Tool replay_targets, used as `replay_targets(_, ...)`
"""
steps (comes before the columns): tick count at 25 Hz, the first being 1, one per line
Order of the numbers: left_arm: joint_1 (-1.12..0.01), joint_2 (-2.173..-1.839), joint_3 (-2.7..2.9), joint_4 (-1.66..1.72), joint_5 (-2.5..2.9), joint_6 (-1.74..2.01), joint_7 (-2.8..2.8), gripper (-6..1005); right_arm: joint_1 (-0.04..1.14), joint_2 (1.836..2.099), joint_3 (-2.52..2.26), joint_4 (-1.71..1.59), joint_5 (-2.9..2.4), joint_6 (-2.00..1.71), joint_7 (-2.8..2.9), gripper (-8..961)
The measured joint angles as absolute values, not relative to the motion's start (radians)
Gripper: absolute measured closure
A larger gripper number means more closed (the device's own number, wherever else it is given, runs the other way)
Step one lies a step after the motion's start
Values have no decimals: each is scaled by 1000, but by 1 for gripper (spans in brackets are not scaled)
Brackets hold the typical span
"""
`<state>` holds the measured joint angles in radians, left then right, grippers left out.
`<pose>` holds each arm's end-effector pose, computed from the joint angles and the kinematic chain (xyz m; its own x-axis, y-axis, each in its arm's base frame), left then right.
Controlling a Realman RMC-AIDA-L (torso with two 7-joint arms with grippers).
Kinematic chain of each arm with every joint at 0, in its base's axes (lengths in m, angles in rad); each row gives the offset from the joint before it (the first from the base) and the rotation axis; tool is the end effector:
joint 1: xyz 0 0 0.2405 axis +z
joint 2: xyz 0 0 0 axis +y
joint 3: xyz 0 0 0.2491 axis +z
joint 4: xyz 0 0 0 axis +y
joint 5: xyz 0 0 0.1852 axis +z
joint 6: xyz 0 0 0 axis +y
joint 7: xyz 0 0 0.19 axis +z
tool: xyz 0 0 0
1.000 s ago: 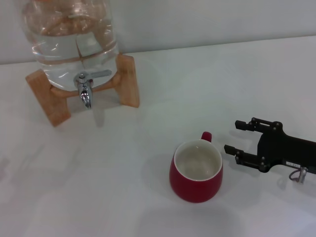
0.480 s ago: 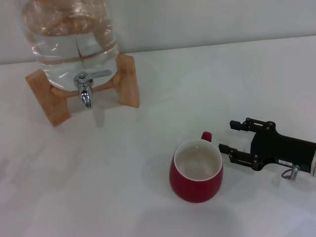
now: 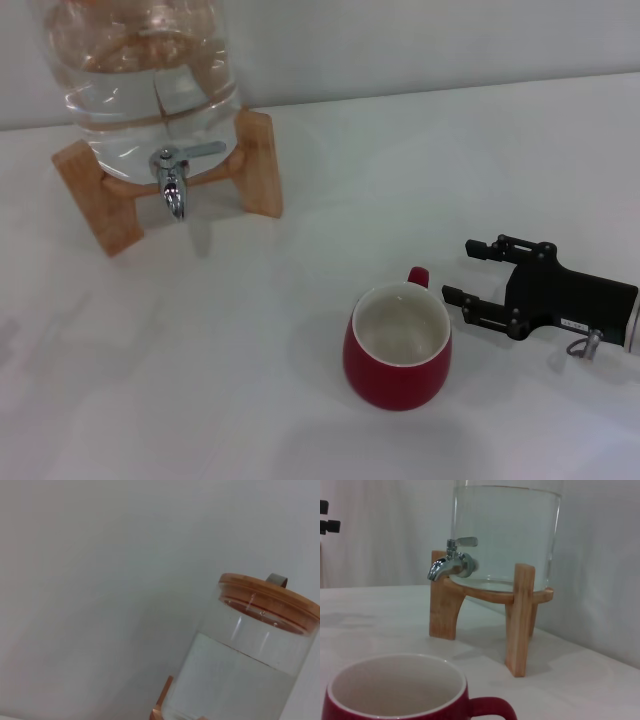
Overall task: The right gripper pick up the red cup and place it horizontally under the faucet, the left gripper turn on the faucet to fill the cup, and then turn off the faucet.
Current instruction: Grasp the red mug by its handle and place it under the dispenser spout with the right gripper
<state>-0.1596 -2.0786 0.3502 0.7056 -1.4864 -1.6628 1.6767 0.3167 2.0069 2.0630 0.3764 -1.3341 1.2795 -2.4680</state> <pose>-0.3131 0.2633 0.0751 0.3750 0.2488 0.8930 0.8483 -0.4806 -0.2223 0.2936 0.3028 -0.0389 0.8730 -0.0629 -0.4836 -0.3552 -0.7614 -0.5422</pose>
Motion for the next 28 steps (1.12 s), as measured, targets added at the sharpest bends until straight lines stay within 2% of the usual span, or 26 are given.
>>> replay_targets(28,-162,-2079,350,706,-1486,-1677,1674,195,355,2013,2013,347,-1305,1246,-2475,289)
